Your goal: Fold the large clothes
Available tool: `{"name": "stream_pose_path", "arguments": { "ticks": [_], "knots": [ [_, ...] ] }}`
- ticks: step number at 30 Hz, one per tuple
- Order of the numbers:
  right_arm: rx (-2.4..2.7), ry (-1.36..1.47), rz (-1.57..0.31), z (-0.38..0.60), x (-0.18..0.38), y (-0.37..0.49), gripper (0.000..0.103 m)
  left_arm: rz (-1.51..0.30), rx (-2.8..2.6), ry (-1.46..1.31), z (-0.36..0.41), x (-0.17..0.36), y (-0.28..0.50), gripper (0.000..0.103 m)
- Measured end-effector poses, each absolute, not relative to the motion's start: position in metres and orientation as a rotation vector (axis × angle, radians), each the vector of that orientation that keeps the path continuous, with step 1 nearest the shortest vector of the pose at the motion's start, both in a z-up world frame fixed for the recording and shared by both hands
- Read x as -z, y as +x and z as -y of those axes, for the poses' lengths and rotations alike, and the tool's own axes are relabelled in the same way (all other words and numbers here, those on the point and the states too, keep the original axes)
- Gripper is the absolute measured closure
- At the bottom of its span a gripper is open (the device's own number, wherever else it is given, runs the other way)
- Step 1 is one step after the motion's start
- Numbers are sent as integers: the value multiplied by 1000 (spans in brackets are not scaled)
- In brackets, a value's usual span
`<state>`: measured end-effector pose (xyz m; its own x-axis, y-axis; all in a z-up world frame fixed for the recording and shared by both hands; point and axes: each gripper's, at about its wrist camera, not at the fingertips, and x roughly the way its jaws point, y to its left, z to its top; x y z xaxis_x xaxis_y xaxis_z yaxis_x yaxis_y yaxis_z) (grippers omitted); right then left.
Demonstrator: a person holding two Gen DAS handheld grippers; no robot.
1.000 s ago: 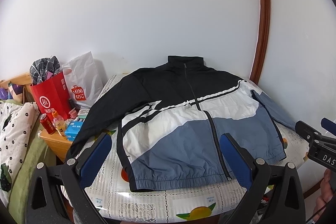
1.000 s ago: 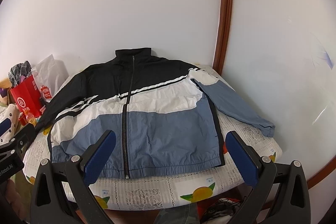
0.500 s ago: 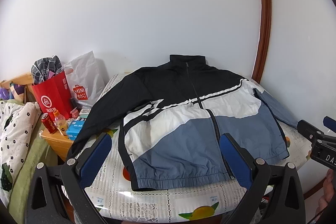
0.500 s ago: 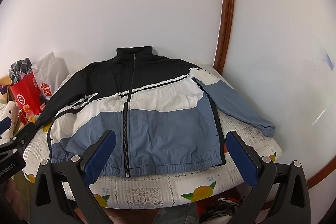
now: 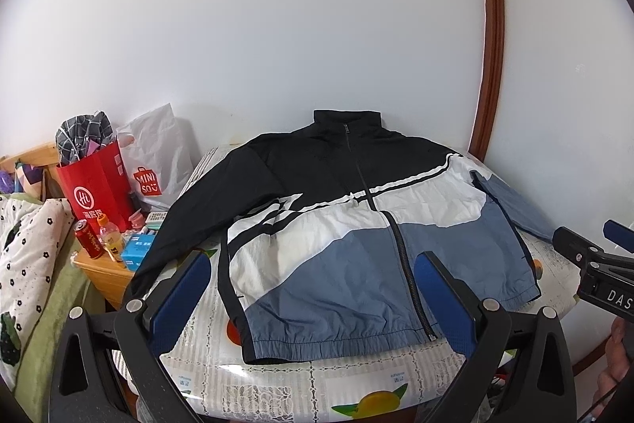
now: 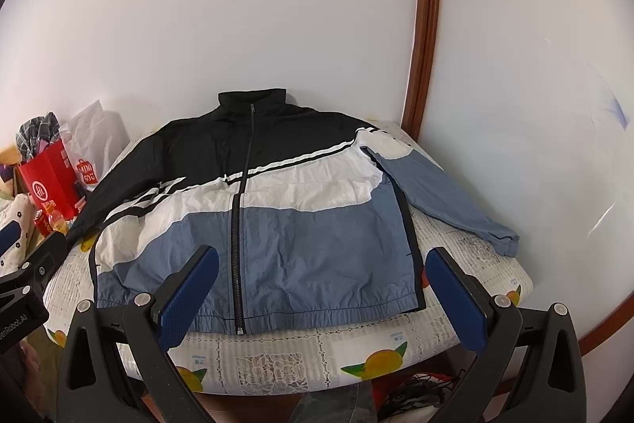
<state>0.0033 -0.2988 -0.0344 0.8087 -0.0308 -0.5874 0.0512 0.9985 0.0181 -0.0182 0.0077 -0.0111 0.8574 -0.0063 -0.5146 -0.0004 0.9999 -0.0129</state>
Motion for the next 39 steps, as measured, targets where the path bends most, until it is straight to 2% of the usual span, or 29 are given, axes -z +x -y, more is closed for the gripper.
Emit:
{"name": "stream_pose_path", "arguments": {
  "ticks": [26, 39],
  "knots": [
    [51, 31, -656, 297, 45, 21, 0, -590, 0, -50, -22, 12, 2, 0],
    [55, 35, -713, 299, 63, 64, 0, -644, -43, -72, -47, 37, 41, 0]
  ]
}}
